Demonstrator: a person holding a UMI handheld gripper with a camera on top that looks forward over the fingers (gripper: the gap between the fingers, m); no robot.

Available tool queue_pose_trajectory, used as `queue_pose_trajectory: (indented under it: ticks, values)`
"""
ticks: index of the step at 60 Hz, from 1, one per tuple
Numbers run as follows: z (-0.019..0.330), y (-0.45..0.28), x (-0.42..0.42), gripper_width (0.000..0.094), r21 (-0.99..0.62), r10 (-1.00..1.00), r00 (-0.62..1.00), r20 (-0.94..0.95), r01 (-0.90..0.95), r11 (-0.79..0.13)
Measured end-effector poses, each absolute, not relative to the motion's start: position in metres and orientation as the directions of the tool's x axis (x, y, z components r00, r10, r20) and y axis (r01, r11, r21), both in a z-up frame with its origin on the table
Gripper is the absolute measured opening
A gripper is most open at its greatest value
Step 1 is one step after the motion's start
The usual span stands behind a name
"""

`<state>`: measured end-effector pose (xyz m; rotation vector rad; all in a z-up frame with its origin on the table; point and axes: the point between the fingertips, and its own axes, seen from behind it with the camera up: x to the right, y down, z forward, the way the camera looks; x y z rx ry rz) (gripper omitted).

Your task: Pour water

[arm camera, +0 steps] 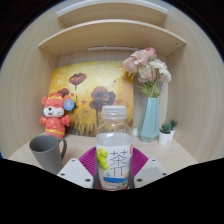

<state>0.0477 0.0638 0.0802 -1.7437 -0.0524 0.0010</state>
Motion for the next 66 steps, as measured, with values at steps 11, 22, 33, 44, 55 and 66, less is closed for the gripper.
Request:
queue_pose_trajectory:
  ticks: [11, 22, 33, 44, 55, 66]
  values:
    - [0.077, 0.062, 0.050, 0.0410, -0.987, 0.024, 1.000, 0.004, 0.008, -0.161]
    - [0.079, 0.058, 0.053, 0.0533, -0.989, -0.001, 1.000, -0.013, -0.013, -0.144]
    - [0.064, 0.043, 0.061, 0.0769, -0.975, -0.037, 0.999, -0.021, -0.029, -0.221]
    - [0.059, -0.004, 0.062, 0.0788, -0.963, -0.043, 0.998, -0.051, -0.060, -0.263]
    - [0.057, -0.071, 0.048, 0.0797, -0.962, -0.048, 0.997, -0.056, -0.067, -0.264]
    - [0.048, -0.128, 0.032, 0.0794, -0.958, -0.071, 0.995, -0.070, -0.087, -0.273]
